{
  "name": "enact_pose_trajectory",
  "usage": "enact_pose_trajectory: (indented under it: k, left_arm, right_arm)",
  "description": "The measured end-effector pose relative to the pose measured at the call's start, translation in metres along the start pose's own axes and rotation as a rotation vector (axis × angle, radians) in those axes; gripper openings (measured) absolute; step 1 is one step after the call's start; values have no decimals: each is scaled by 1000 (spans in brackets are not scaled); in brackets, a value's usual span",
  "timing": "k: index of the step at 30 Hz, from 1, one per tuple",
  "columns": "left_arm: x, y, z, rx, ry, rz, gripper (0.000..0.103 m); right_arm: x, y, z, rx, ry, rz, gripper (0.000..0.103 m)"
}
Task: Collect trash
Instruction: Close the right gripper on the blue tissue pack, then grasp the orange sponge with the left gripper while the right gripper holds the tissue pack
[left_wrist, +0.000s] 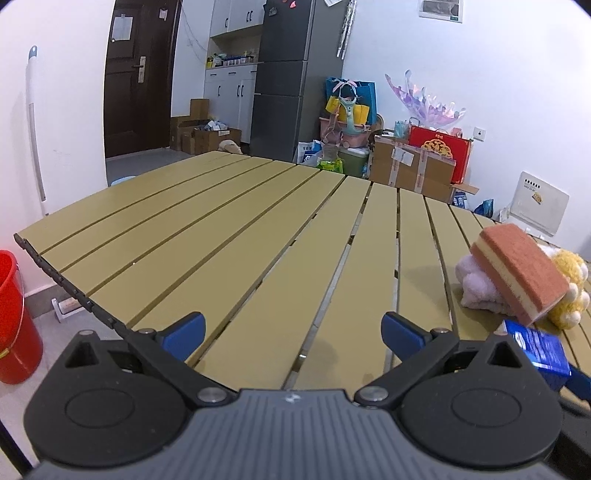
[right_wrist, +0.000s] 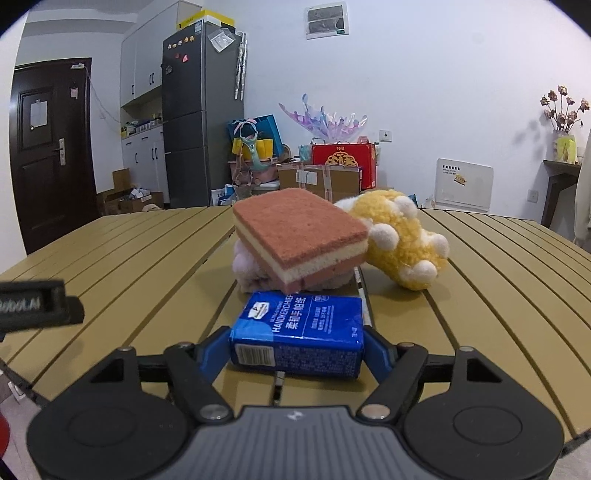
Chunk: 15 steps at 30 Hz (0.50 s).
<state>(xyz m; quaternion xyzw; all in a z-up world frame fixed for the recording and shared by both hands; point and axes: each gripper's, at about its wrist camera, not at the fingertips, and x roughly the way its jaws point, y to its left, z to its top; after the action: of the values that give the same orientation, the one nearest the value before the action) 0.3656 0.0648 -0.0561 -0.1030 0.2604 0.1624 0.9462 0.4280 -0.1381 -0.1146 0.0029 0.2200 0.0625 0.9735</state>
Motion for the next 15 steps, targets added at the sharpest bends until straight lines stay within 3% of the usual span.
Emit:
enact_pose_trajectory:
  k: [15]
  left_arm:
    - [-15,-52,6,-14,-32,-94,103]
  right_arm:
    - [-23,-59,3,46,-36,-96,74]
